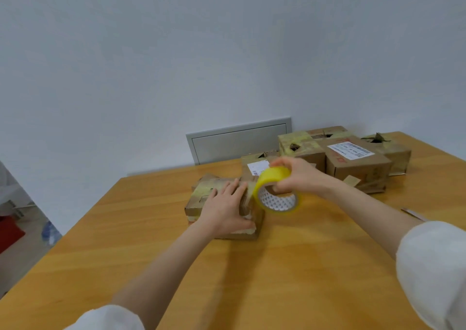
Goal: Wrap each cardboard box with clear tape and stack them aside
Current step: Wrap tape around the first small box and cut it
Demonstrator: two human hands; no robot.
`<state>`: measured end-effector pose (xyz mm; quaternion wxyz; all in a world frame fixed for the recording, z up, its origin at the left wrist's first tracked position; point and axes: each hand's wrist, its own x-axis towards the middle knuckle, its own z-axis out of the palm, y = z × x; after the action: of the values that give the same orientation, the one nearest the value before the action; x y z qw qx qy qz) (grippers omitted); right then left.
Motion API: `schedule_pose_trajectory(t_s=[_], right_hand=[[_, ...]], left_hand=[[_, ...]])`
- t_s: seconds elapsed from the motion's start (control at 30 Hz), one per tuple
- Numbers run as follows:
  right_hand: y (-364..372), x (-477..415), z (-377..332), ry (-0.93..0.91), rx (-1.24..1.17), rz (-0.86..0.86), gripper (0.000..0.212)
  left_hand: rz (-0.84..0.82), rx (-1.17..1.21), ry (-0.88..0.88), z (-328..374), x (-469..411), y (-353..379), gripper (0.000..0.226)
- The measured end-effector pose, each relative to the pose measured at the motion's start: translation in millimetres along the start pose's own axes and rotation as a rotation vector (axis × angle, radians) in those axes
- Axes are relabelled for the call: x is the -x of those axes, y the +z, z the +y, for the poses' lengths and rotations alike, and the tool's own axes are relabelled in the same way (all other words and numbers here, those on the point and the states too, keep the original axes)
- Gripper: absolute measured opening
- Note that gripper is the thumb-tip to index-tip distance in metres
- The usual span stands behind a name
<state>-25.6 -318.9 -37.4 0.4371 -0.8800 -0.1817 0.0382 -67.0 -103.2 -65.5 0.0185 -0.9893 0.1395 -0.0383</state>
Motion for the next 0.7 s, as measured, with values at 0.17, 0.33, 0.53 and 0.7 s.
schedule_pose_trajectory(t_s=[0.17,0.33,0.53,0.7], right_hand=[[-22.2,-27.5,-76.6,-0.108,-0.118,0.120,0.053],[-25.2,-49.2,-124.5,-0.159,-0.040,0.072,0.048],[-18.5,-54.5,-123.2,-0.177,-0.017,0.074,0.045],[-17.4,-58.9,-118.3,-0.233,0.033,0.079,0.044]], left_hand=[[0.285,0.503,-0.090,-5.3,2.1,-32.6,0.071],[0.343,0.856,-0.271,-8.2,-0.5,-42.2,0.052],[0.363,0.779,-0.304,-20.9,-4.6,-45.3,0.038],[0.321,0.803,-0.313,-30.3,-9.9,-48.7,0.038]])
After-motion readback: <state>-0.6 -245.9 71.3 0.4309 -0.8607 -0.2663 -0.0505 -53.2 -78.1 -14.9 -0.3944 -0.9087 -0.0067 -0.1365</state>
